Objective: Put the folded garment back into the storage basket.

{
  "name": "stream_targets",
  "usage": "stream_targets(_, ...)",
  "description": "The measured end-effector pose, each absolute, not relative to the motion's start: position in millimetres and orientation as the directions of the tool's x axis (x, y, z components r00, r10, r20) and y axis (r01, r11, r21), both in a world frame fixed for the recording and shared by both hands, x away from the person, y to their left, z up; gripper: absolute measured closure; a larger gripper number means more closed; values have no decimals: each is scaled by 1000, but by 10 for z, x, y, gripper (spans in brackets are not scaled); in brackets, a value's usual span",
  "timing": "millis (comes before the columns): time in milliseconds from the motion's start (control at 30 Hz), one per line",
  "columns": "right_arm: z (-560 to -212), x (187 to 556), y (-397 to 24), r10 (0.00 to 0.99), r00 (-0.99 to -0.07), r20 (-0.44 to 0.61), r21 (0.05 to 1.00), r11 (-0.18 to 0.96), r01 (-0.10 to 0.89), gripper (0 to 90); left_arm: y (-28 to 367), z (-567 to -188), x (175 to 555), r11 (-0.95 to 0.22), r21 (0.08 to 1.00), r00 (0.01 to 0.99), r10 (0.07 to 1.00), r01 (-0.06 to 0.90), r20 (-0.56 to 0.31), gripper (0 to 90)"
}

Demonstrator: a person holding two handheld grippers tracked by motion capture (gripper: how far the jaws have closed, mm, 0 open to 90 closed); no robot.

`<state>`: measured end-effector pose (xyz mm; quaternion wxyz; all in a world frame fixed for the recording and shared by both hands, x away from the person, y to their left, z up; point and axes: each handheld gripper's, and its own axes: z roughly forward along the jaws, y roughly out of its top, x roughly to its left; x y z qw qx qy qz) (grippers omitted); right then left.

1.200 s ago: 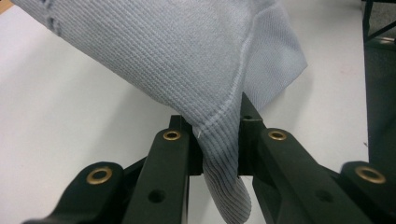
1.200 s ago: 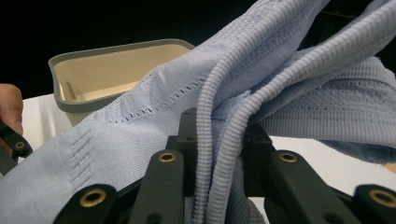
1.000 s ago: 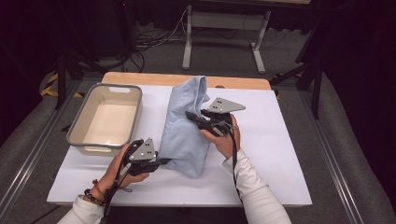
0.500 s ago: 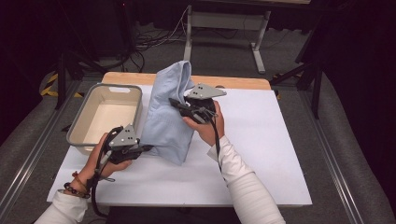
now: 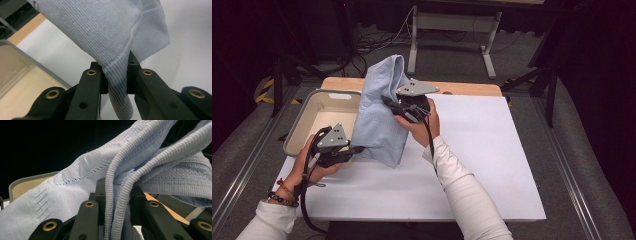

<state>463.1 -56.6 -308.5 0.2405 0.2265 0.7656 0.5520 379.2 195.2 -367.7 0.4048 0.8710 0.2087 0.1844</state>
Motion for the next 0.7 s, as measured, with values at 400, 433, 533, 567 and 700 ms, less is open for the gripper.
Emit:
stream_targets(400,-2979,4754,-254,596,-786,-161,947,318,47,738,2203,-3644,3876,-553,796,813,565,246,140,795)
stream_targets(433,-2976,4763,-232,595,-787,-161,948,316,45,738,2240,-3633,3884,-550,797,806,574,249,144,795)
stream_targets(533,-2976,4801,-157,598,-783,-173,946,323,38,738,2281,-3623,3901,-548,796,799,584,257,144,796)
stream_targets(567,-2976,4801,-157,598,-783,-173,946,323,38,738,2300,-3619,3912,-545,797,795,590,262,142,796)
stream_targets(700,-2962,4852,-67,601,-781,-169,949,314,37,738,2355,-3605,3945,-547,793,783,604,267,152,796)
